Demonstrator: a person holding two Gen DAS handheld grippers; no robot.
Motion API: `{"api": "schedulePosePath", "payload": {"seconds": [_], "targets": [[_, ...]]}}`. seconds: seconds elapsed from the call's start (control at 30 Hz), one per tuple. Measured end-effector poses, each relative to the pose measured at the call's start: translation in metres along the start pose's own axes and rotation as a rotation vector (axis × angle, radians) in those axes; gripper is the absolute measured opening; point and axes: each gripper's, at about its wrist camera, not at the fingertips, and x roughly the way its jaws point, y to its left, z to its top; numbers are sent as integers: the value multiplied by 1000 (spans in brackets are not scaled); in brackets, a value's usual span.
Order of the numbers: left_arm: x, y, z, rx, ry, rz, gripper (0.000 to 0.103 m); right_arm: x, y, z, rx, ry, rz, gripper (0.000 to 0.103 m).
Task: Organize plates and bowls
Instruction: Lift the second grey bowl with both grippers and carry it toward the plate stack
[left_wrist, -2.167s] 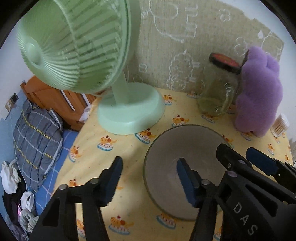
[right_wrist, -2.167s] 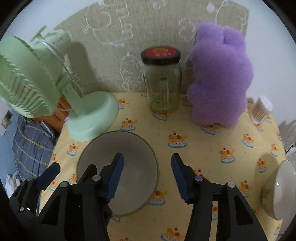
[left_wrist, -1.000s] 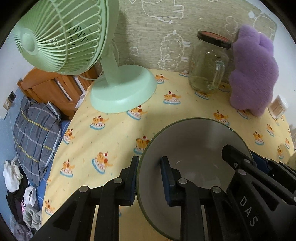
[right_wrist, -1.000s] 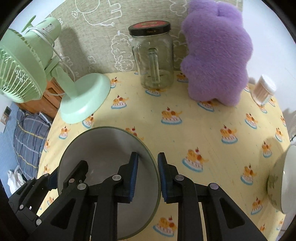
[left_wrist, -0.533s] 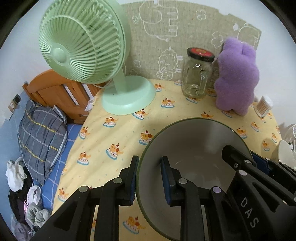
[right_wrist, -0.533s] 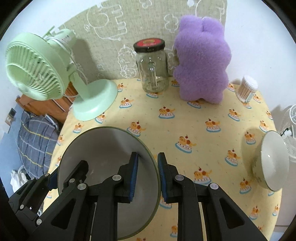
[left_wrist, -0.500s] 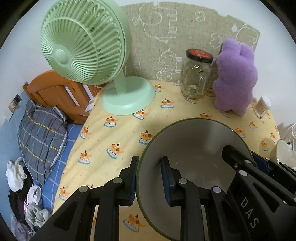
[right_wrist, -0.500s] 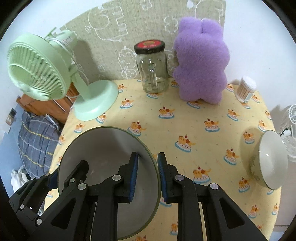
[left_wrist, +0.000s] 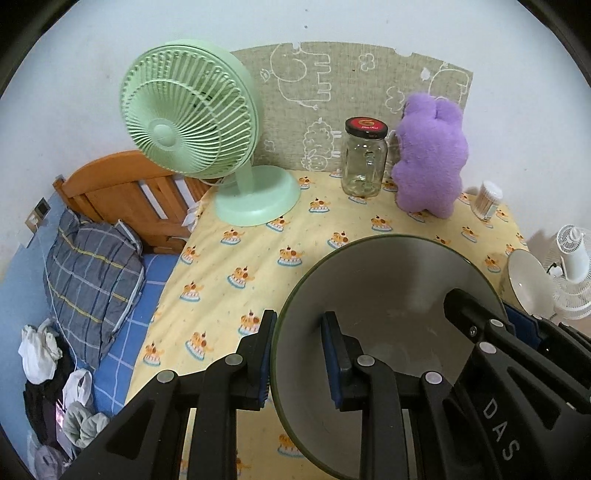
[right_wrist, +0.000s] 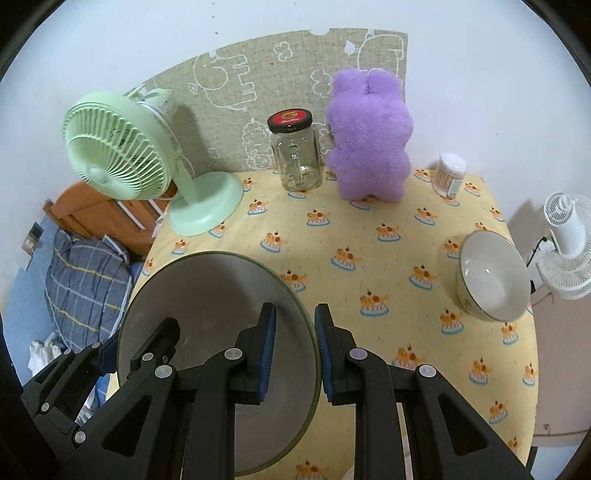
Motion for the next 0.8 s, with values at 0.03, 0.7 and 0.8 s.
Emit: {"api": "schedulePosePath", "payload": {"seconds": [0.03, 0.7, 0.8], "targets": [[-3, 1, -4, -1, -3, 1, 23, -3, 1, -3, -2, -4, 2, 25], [-51, 31, -86, 57, 7, -86, 25, -64, 28, -98, 39, -9, -71, 25], [-56, 35, -99, 62, 14, -98, 25, -70, 31, -113, 43, -8, -84, 25]]}}
